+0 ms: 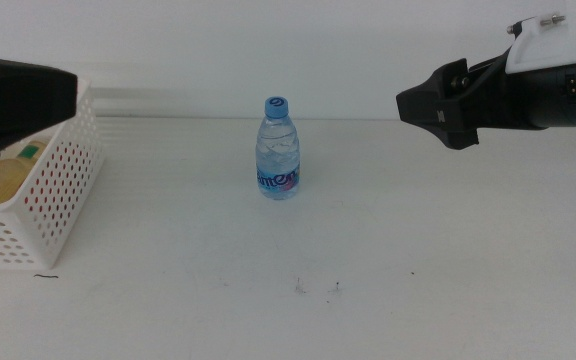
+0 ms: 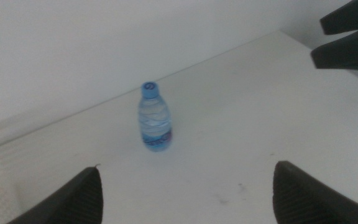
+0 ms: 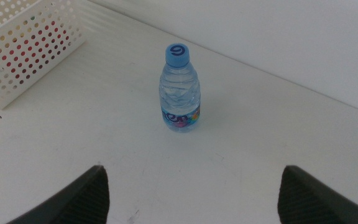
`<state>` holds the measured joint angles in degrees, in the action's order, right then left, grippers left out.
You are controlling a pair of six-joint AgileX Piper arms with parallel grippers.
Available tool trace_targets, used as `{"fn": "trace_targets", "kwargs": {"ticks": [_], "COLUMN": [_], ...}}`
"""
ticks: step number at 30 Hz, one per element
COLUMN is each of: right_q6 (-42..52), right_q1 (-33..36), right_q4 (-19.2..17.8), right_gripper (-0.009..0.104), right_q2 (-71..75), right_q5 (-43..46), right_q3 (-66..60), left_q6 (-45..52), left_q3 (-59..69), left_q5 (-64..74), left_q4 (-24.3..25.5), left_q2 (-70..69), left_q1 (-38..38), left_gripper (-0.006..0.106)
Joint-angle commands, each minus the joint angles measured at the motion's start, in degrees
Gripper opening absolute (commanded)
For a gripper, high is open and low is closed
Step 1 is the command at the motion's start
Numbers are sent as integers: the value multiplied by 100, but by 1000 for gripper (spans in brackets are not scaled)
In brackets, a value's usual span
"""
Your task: Use arms to grab the bottles and put them into the dustbin to the left of the table.
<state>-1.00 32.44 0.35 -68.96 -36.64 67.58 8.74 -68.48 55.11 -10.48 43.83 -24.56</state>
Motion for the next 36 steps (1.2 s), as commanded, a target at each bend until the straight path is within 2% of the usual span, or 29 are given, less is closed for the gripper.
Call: {"fn": "trace_targets", "kwargs": {"ticks": [1, 4, 13, 15, 23, 25, 30, 36], "right_q6": [57, 57, 57, 57, 57, 57, 57, 57], "right_q1": [-35, -35, -35, -35, -35, -35, -35, -35], "right_q4": [9, 9, 9, 9, 9, 9, 9, 9], "right_gripper": [93, 93, 93, 93, 93, 93, 93, 93], "right_q2": [26, 26, 26, 26, 26, 26, 26, 14], "right_q5": [53, 53, 53, 53, 53, 53, 53, 51], "right_q3": [60, 60, 60, 60, 60, 60, 60, 60], "left_q6": [-1, -1, -1, 27, 646, 636, 542, -532], "left_q3": [36, 36, 36, -17, 0, 114, 1262, 3242], "left_q5": [-98, -99, -99, -124, -498, -928, -3320, -5768], "left_q4": [203, 459, 617, 778, 329, 367, 585, 849], "left_q2": [-27, -27, -27, -15, 495, 711, 832, 869], "left_q1": [-34, -34, -34, -34, -59, -113, -462, -462], "left_gripper": [94, 94, 94, 94, 94, 94, 94, 94]}}
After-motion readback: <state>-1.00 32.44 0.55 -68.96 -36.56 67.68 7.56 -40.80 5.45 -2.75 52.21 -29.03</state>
